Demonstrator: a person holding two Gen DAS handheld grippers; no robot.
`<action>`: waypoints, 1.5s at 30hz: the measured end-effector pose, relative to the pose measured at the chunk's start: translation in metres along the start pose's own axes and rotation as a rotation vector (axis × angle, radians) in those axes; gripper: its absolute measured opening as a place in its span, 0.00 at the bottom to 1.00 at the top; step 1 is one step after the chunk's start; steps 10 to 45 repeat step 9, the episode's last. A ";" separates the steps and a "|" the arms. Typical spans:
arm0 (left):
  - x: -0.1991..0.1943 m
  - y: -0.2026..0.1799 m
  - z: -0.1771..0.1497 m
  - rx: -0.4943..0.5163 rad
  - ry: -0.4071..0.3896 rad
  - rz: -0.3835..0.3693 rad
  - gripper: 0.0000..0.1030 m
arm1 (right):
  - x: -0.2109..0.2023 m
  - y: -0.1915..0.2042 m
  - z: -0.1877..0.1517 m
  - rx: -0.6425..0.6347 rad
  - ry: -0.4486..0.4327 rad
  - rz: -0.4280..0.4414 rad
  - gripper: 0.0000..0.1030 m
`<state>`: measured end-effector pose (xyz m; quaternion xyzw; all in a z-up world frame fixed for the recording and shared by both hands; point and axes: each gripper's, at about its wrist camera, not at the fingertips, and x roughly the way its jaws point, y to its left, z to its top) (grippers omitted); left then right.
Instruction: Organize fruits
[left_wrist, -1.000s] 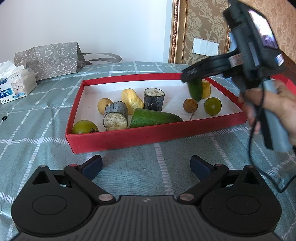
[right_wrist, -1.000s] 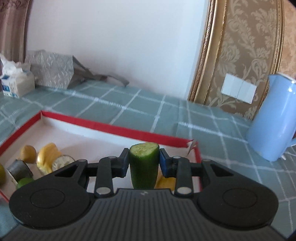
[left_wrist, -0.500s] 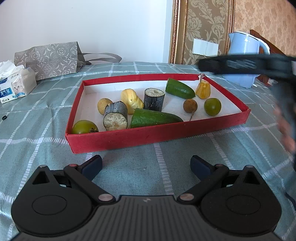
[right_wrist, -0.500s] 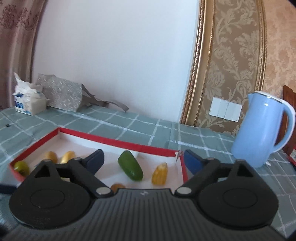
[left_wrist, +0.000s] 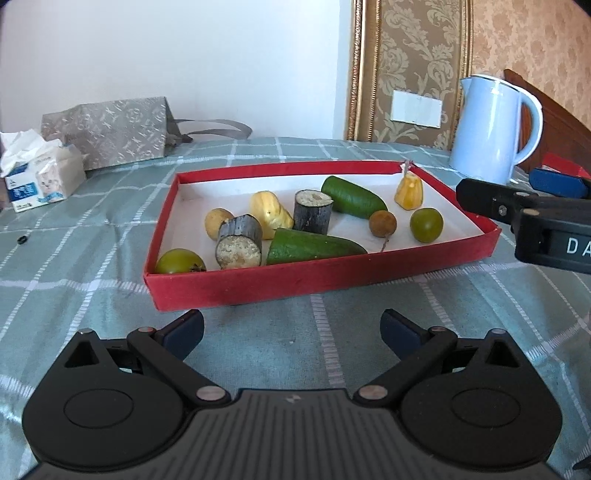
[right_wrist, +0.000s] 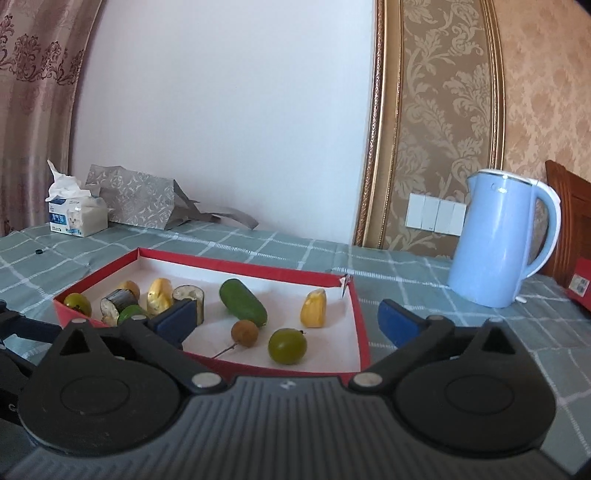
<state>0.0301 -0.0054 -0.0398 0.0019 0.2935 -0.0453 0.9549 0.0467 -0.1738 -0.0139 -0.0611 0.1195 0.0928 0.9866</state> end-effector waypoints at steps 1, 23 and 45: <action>-0.002 -0.001 -0.001 -0.003 -0.005 0.006 0.99 | 0.000 0.000 0.000 -0.004 0.003 -0.003 1.00; -0.009 -0.003 -0.002 0.007 -0.045 0.059 0.99 | -0.003 -0.006 -0.007 0.001 0.033 -0.041 1.00; -0.009 -0.003 -0.002 0.007 -0.045 0.059 0.99 | -0.003 -0.006 -0.007 0.001 0.033 -0.041 1.00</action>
